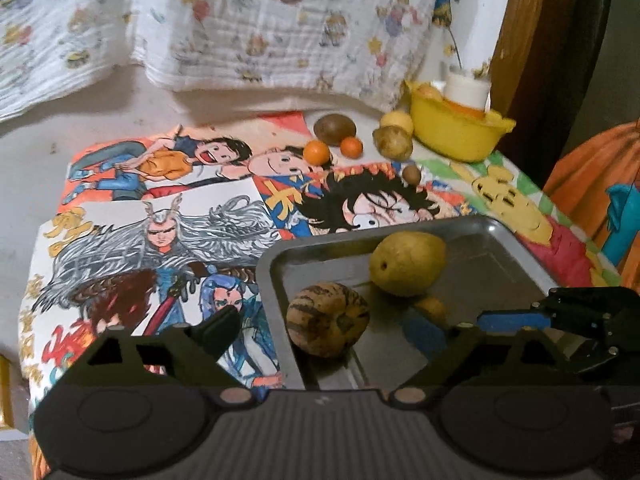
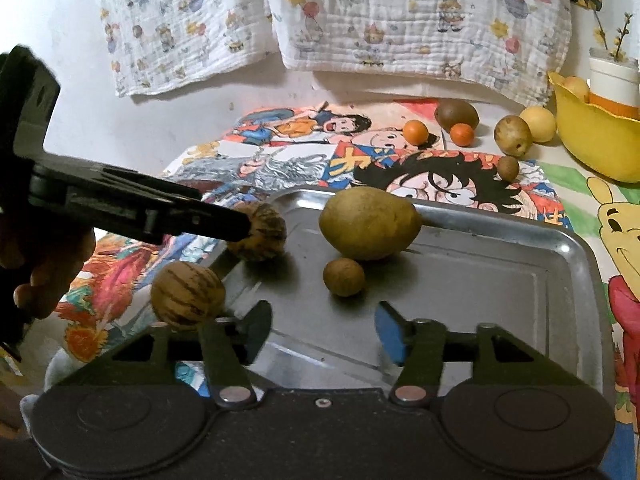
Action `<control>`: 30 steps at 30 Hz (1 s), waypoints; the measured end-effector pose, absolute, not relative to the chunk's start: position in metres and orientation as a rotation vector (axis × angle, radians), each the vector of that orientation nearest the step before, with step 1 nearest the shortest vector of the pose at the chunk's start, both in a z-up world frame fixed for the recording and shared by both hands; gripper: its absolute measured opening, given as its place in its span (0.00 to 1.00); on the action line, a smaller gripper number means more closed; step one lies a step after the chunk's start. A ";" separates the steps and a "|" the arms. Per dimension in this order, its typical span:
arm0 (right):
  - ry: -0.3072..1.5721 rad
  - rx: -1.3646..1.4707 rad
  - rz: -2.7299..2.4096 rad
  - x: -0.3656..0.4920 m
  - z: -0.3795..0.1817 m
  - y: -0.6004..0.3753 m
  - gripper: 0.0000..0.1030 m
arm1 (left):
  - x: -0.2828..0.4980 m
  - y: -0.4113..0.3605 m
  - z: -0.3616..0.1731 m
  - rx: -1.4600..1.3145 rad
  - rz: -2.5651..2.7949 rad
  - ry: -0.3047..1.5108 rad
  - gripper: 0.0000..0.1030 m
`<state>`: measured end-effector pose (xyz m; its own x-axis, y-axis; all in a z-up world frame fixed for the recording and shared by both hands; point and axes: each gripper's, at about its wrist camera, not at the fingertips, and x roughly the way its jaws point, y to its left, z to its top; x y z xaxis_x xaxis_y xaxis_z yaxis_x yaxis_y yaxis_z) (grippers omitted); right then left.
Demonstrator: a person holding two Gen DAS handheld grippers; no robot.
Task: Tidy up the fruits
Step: 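Open the right tool over the tray while the left tool releases the ribbed brown fruit onto it, then withdraw both tools from the tray toward the remaining fruits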
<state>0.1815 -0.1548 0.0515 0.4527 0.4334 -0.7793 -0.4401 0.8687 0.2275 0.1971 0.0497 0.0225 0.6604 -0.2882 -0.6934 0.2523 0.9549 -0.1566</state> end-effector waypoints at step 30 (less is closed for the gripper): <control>0.976 -0.170 0.287 0.140 0.070 -0.196 0.99 | 0.095 0.051 0.009 0.198 -0.398 0.682 1.00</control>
<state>0.1401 -0.1956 0.0703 0.5266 0.1631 -0.8343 -0.3149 0.9490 -0.0132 0.0952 0.0511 0.0094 0.7050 -0.2918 -0.6463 0.4196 0.9064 0.0485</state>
